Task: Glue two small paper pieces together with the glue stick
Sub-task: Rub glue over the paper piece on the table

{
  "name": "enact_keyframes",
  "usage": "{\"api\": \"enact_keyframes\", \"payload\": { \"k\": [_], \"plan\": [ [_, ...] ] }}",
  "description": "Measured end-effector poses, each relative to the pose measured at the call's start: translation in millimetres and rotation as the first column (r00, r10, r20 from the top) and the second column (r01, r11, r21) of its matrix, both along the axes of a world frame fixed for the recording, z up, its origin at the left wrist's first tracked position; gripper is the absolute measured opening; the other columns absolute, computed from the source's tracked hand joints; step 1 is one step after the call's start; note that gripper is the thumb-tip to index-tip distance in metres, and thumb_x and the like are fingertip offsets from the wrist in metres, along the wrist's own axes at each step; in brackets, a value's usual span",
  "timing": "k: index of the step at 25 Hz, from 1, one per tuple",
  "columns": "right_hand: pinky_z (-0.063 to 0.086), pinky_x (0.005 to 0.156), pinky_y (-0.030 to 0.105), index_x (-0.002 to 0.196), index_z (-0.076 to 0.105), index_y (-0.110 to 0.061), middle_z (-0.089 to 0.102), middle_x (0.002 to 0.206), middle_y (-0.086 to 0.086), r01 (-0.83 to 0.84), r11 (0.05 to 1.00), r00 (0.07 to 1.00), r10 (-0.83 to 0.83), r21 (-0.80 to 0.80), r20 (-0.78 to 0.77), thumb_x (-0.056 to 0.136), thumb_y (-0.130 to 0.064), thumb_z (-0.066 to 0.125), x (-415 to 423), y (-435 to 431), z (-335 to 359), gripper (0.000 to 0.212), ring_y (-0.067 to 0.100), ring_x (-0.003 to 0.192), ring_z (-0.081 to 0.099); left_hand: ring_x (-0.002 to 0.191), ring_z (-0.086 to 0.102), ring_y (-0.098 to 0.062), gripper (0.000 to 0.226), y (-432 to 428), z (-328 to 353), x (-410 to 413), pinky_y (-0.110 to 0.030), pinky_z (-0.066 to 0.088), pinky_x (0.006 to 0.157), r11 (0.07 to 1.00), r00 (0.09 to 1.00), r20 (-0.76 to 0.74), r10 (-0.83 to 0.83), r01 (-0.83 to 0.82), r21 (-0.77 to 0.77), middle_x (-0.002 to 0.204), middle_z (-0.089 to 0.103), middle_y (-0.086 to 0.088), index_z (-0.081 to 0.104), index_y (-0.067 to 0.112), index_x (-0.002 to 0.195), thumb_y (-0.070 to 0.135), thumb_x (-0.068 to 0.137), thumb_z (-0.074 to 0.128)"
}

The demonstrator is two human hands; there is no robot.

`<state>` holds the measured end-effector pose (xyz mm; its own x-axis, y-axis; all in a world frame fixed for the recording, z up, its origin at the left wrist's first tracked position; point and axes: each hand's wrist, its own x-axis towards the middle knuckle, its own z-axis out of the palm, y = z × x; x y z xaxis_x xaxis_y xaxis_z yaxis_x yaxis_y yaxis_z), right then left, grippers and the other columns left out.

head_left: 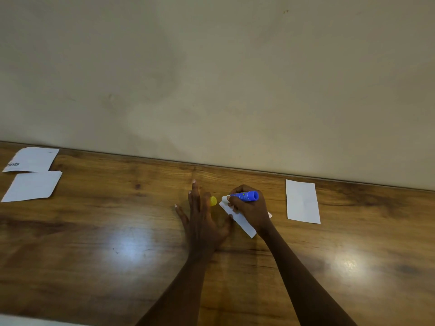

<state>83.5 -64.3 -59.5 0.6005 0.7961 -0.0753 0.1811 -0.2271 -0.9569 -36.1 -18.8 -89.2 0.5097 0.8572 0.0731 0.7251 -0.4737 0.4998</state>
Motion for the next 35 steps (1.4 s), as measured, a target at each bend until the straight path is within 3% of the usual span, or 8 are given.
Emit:
{"api": "enact_keyframes", "payload": {
  "k": [5,10,20,22,25,29,32,35],
  "plan": [
    [0.04,0.053,0.004,0.071,0.066,0.003,0.055,0.056,-0.012,-0.074,0.996,0.985,0.08,-0.042,0.152,0.073,-0.004,0.069,-1,-2,-4,0.008,-0.003,0.049,0.054,0.143,0.007,-0.032,0.078,0,0,0,-0.059,-0.003,0.11,1.0,1.0,0.003,-0.008,0.008,-0.003,0.155,0.0,-0.01,0.035,0.014,0.131,0.05,0.069,0.065],
    [0.039,0.052,0.007,0.082,0.065,0.0,0.061,0.073,0.004,-0.066,0.992,0.974,0.089,-0.111,0.207,0.075,-0.007,0.068,19,-2,-3,0.01,0.005,0.056,0.05,0.142,0.01,-0.035,0.078,0,0,0,-0.06,-0.002,0.109,1.0,1.0,-0.002,-0.008,0.008,0.011,0.155,0.002,-0.012,0.037,0.012,0.131,0.048,0.069,0.066],
    [0.039,0.051,-0.002,0.094,0.061,-0.001,0.066,0.086,0.016,0.115,0.989,0.976,-0.095,-0.091,0.197,0.08,-0.013,0.065,41,-4,-1,0.018,0.004,0.06,0.052,0.141,0.014,-0.037,0.071,0,1,0,-0.061,-0.003,0.107,0.999,1.0,0.009,0.002,-0.002,0.034,0.154,0.011,-0.014,0.029,0.021,0.126,0.049,0.069,0.06],
    [0.039,0.054,-0.003,0.105,0.06,-0.004,0.065,0.088,0.011,0.269,0.963,0.955,-0.266,-0.009,0.128,0.081,-0.016,0.063,34,-14,2,0.027,0.004,0.063,0.054,0.14,0.016,-0.037,0.07,0,2,0,-0.06,-0.003,0.107,0.999,1.0,0.016,0.0,-0.001,0.039,0.154,0.012,-0.014,0.024,0.024,0.122,0.049,0.068,0.06],
    [0.045,0.059,0.012,0.113,0.057,-0.007,0.062,0.082,0.002,0.484,0.874,0.836,-0.471,0.025,0.282,0.08,-0.022,0.064,16,-40,0,0.038,0.015,0.063,0.057,0.139,0.019,-0.039,0.072,-1,2,1,-0.063,0.0,0.106,0.999,1.0,0.008,0.003,-0.004,0.054,0.153,0.016,-0.015,0.024,0.023,0.122,0.047,0.067,0.065],
    [0.038,0.089,0.042,0.104,0.057,-0.013,0.068,0.097,0.011,0.424,0.857,0.828,-0.234,-0.295,0.509,0.08,-0.031,0.063,-8,-54,-6,0.031,0.027,0.088,0.061,0.14,0.014,-0.037,0.073,0,0,0,-0.062,-0.001,0.107,0.998,1.0,-0.025,-0.004,0.005,0.055,0.154,0.01,-0.013,0.033,0.019,0.128,0.048,0.069,0.065],
    [0.031,0.097,0.045,0.107,0.053,-0.015,0.065,0.104,0.011,0.437,0.834,0.858,-0.274,-0.337,0.434,0.075,-0.028,0.069,-10,-46,0,0.037,0.027,0.097,0.056,0.14,0.013,-0.037,0.074,0,1,1,-0.061,-0.003,0.107,0.998,1.0,-0.031,-0.002,0.003,0.056,0.154,0.01,-0.013,0.041,0.014,0.129,0.052,0.068,0.058],
    [0.047,0.089,0.047,0.109,0.048,-0.004,0.06,0.102,0.021,0.441,0.878,0.895,-0.415,-0.184,0.167,0.071,-0.012,0.073,-7,-48,3,0.046,0.029,0.086,0.054,0.141,0.011,-0.037,0.072,0,1,1,-0.062,-0.002,0.108,0.998,0.999,-0.04,-0.003,0.005,0.057,0.154,0.007,-0.012,0.04,0.014,0.129,0.051,0.071,0.059]
  ]
}}
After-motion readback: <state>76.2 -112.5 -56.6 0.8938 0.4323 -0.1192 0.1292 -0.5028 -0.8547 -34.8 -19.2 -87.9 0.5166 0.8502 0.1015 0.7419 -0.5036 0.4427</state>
